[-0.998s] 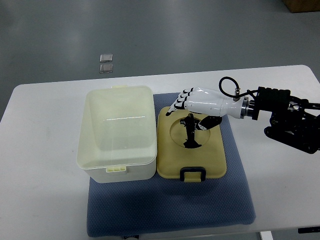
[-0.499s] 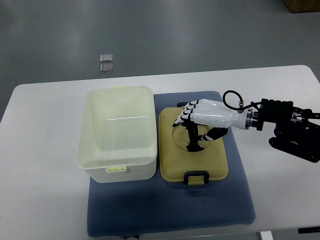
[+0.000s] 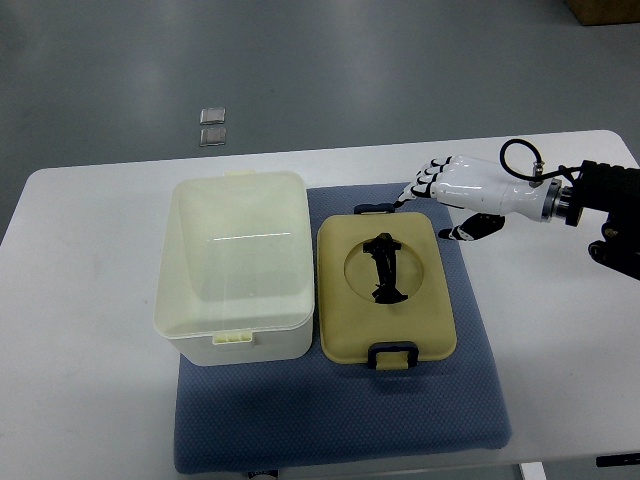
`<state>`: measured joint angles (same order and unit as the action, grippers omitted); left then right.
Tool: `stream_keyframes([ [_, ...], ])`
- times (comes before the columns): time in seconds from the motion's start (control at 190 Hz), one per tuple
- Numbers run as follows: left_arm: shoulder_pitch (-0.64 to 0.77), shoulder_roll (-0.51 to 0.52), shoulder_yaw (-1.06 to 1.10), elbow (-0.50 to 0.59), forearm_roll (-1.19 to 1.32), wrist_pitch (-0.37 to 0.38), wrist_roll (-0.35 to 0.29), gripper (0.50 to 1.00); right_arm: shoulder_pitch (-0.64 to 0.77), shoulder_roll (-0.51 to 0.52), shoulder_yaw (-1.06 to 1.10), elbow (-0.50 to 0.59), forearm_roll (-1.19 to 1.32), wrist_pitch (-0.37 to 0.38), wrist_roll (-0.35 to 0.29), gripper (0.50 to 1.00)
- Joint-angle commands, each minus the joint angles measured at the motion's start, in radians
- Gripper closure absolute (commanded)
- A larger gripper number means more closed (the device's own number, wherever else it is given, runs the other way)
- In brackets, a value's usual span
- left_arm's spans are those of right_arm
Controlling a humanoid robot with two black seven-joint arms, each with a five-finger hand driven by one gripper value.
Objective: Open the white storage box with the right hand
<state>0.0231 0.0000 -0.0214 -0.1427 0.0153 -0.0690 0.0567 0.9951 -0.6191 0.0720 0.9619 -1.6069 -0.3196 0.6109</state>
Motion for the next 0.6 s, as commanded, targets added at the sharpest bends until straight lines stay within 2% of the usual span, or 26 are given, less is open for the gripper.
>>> stream_keyframes([
  [0.0,0.000,0.000,0.000,0.000,0.000,0.000,0.000,0.500,-0.003,-0.010,0.037,-0.022,0.068,0.027,0.000,0.687],
  [0.005,0.000,0.000,0.000,0.000,0.000,0.000,0.000,0.500,-0.003,-0.010,0.037,-0.022,0.068,0.027,0.000,0.687],
  [0.011,0.000,0.000,0.000,0.000,0.000,0.000,0.000,0.500,-0.003,-0.008,0.076,-0.050,0.176,0.089,0.000,0.687],
  [0.047,0.000,0.000,0.000,0.000,0.000,0.000,0.000,0.500,-0.003,-0.004,0.107,-0.075,0.274,0.151,0.000,0.687],
  [0.137,0.000,0.000,0.000,0.000,0.000,0.000,0.000,0.500,-0.003,-0.001,0.178,-0.103,0.465,0.249,0.000,0.687],
  [0.2,0.000,0.000,0.000,0.000,0.000,0.000,0.000,0.500,-0.003,0.001,0.213,-0.114,0.588,0.292,0.000,0.687],
  [0.252,0.000,0.000,0.000,0.000,0.000,0.000,0.000,0.500,-0.003,0.001,0.213,-0.114,0.588,0.292,0.000,0.687],
  [0.257,0.000,0.000,0.000,0.000,0.000,0.000,0.000,0.500,-0.004,0.005,0.225,-0.114,0.684,0.310,0.000,0.687],
  [0.284,0.000,0.000,0.000,0.000,0.000,0.000,0.000,0.500,-0.007,0.009,0.226,-0.114,0.722,0.314,-0.005,0.687],
  [0.404,0.000,0.000,0.000,0.000,0.000,0.000,0.000,0.500,-0.015,0.047,0.226,-0.112,0.932,0.304,-0.122,0.687],
  [0.483,0.000,0.000,0.000,0.000,0.000,0.000,0.000,0.500,-0.023,0.062,0.229,-0.111,1.074,0.292,-0.230,0.687],
  [0.515,0.000,0.000,0.000,0.000,0.000,0.000,0.000,0.500,-0.024,0.067,0.230,-0.111,1.107,0.289,-0.255,0.687],
  [0.594,0.000,0.000,0.000,0.000,0.000,0.000,0.000,0.500,-0.026,0.087,0.230,-0.112,1.217,0.254,-0.336,0.689],
])
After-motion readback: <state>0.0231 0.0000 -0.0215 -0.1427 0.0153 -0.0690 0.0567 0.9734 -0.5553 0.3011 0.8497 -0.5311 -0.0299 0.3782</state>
